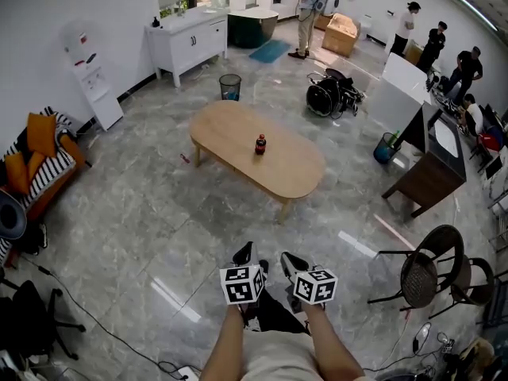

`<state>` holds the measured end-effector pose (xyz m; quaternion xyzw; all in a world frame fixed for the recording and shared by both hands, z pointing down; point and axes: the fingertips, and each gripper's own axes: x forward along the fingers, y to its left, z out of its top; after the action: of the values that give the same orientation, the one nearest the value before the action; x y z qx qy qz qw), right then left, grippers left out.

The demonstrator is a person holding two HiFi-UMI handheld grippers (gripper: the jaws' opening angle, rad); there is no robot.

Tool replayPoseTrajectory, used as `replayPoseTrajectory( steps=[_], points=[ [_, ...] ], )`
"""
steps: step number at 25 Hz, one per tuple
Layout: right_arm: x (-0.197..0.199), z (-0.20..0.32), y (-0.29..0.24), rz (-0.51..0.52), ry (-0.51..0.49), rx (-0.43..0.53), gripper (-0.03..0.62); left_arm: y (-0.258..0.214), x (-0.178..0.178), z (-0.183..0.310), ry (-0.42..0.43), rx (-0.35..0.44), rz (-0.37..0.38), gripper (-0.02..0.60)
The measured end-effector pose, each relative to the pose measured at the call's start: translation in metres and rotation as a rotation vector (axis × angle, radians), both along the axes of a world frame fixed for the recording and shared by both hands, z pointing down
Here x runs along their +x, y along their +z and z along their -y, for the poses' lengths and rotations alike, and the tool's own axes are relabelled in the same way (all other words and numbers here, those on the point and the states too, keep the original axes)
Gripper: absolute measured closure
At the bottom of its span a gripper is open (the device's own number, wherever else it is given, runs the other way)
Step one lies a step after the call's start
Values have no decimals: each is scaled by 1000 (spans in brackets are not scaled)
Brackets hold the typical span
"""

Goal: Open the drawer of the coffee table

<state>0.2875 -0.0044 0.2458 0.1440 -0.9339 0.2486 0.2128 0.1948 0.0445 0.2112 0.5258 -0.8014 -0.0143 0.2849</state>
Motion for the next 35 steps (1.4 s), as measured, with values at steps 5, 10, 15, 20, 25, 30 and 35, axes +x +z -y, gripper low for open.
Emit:
replayPoseTrajectory(
  steps=[5,10,15,20,25,30,35],
  points=[
    [-15,13,13,-44,16,-11,579,-2,-21,5,-35,19,20,571],
    [-38,28,21,-68,26,-17,579,4,-44,19,-40,-8,6,571],
    [-72,45,13,-48,11,-2,579,1,-75,40,-54,-7,17,571],
    [-95,64,7,-20,24,-24,579,-5,-90,71,-25,-14,33,571],
    [-108,89,2,-20,20,-17,579,-9,-99,100,-12,-25,43,571],
    [-121,116,4,-3,65,-56,579,-8,-112,113,-6,-44,52,571],
    [-136,134,14,13,57,-127,579,3,-131,118,-32,-59,31,571]
  ],
)
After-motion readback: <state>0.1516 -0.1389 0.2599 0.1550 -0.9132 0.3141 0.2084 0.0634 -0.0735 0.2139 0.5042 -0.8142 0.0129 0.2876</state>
